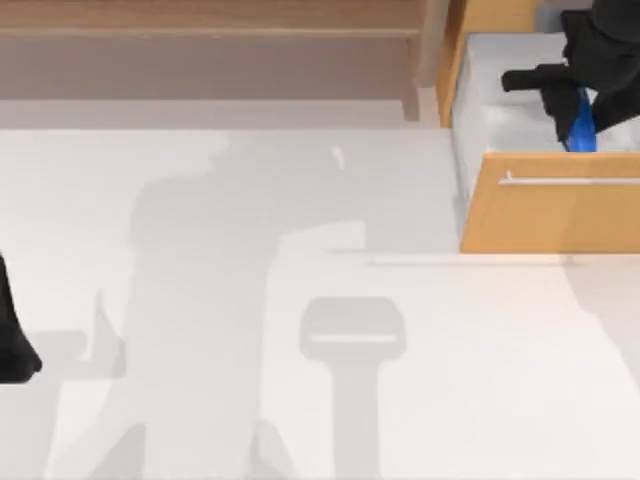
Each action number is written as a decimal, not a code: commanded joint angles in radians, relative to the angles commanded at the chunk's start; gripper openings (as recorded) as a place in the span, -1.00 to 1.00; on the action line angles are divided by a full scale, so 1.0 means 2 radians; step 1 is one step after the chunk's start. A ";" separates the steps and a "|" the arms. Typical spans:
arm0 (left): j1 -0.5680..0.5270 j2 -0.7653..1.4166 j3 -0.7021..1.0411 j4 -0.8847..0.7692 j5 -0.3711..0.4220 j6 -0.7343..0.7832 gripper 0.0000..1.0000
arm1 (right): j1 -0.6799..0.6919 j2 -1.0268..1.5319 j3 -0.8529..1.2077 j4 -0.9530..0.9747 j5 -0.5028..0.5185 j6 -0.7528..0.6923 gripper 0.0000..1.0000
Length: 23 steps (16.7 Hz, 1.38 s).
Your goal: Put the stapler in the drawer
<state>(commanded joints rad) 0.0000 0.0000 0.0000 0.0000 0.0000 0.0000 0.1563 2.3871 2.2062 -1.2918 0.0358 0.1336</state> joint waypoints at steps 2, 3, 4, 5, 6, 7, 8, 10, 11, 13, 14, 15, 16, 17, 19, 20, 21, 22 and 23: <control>0.000 0.000 0.000 0.000 0.000 0.000 1.00 | -0.008 0.023 -0.020 0.004 -0.004 0.017 -1.00; 0.000 0.000 0.000 0.000 0.000 0.000 1.00 | -0.006 0.028 -0.024 0.004 -0.006 0.021 -1.00; 0.000 0.000 0.000 0.000 0.000 0.000 1.00 | -0.006 0.028 -0.024 0.004 -0.006 0.021 -1.00; 0.000 0.000 0.000 0.000 0.000 0.000 1.00 | -0.006 0.028 -0.024 0.004 -0.006 0.021 -1.00; 0.000 0.000 0.000 0.000 0.000 0.000 1.00 | -0.006 0.028 -0.024 0.004 -0.006 0.021 -1.00; 0.000 0.000 0.000 0.000 0.000 0.000 1.00 | -0.006 0.028 -0.024 0.004 -0.005 0.021 -1.00; 0.000 0.000 0.000 0.000 0.000 0.000 1.00 | -0.006 0.028 -0.024 0.005 -0.005 0.021 -1.00; 0.000 0.000 0.000 0.000 0.000 0.000 1.00 | -0.006 0.028 -0.028 0.009 -0.005 0.021 -1.00; 0.000 0.000 0.000 0.000 0.000 0.000 1.00 | -0.006 0.028 -0.030 0.011 -0.005 0.021 -1.00; 0.000 0.000 0.000 0.000 0.000 0.000 1.00 | -0.006 0.029 -0.034 0.016 -0.005 0.021 -1.00; 0.000 0.000 0.000 0.000 0.000 0.000 1.00 | -0.006 0.029 -0.036 0.018 -0.005 0.021 -1.00; 0.000 0.000 0.000 0.000 0.000 0.000 1.00 | -0.006 0.029 -0.038 0.020 -0.005 0.021 -1.00; 0.000 0.000 0.000 0.000 0.000 0.000 1.00 | -0.006 0.029 -0.040 0.022 -0.005 0.021 -1.00; 0.000 0.000 0.000 0.000 0.000 0.000 1.00 | -0.006 0.029 -0.040 0.022 -0.005 0.021 -1.00; 0.000 0.000 0.000 0.000 0.000 0.000 1.00 | -0.006 0.029 -0.040 0.022 -0.005 0.021 -1.00; 0.000 0.000 0.000 0.000 0.000 0.000 1.00 | -0.006 0.029 -0.040 0.022 -0.005 0.021 -0.85; 0.000 0.000 0.000 0.000 0.000 0.000 1.00 | -0.006 0.029 -0.040 0.022 -0.005 0.021 -0.70; 0.000 0.000 0.000 0.000 0.000 0.000 1.00 | -0.006 0.029 -0.040 0.022 -0.005 0.021 -0.55; 0.000 0.000 0.000 0.000 0.000 0.000 1.00 | -0.006 0.029 -0.040 0.022 -0.005 0.021 -0.40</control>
<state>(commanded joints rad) 0.0000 0.0000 0.0000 0.0000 0.0000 0.0000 0.1434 2.4460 2.1256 -1.2471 0.0249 0.1748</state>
